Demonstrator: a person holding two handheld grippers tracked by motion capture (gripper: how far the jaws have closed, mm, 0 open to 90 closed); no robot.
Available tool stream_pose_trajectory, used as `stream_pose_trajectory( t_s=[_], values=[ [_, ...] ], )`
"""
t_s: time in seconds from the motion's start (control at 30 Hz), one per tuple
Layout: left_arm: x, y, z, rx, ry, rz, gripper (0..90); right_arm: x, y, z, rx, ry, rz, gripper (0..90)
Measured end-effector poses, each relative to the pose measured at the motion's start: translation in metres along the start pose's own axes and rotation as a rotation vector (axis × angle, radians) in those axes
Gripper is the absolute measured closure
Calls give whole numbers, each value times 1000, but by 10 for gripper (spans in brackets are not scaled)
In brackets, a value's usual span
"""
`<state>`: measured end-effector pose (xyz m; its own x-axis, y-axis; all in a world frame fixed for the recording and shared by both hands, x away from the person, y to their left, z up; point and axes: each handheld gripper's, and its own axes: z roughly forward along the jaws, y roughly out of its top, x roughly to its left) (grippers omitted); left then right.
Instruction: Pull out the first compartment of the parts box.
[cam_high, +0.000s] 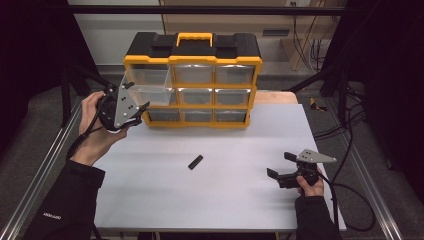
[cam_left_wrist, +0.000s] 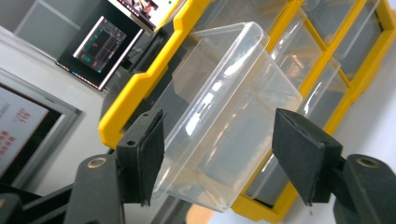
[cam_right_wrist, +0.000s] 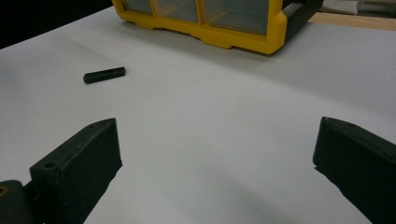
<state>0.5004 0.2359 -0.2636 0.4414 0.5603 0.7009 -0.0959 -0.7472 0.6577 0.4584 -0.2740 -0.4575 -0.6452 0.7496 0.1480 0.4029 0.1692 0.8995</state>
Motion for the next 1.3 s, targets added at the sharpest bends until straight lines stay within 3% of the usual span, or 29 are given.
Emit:
stream_pose_trajectory(
  t_s=[0.17,0.37,0.7,0.87,1.3],
  values=[
    [-2,-2,-1,-4,-21,-80,298,0,0,0,1,1,0,11],
    [-6,-4,-4,7,-38,-230,283,0,0,0,-1,1,4,11],
    [-11,-11,-9,-44,-96,-399,198,0,0,0,-1,0,1,11],
    [-15,-17,-10,-63,-135,-456,185,0,0,0,-1,0,2,11],
    [-27,-31,-12,-103,-159,-548,135,0,0,0,-1,-1,2,11]
  ],
)
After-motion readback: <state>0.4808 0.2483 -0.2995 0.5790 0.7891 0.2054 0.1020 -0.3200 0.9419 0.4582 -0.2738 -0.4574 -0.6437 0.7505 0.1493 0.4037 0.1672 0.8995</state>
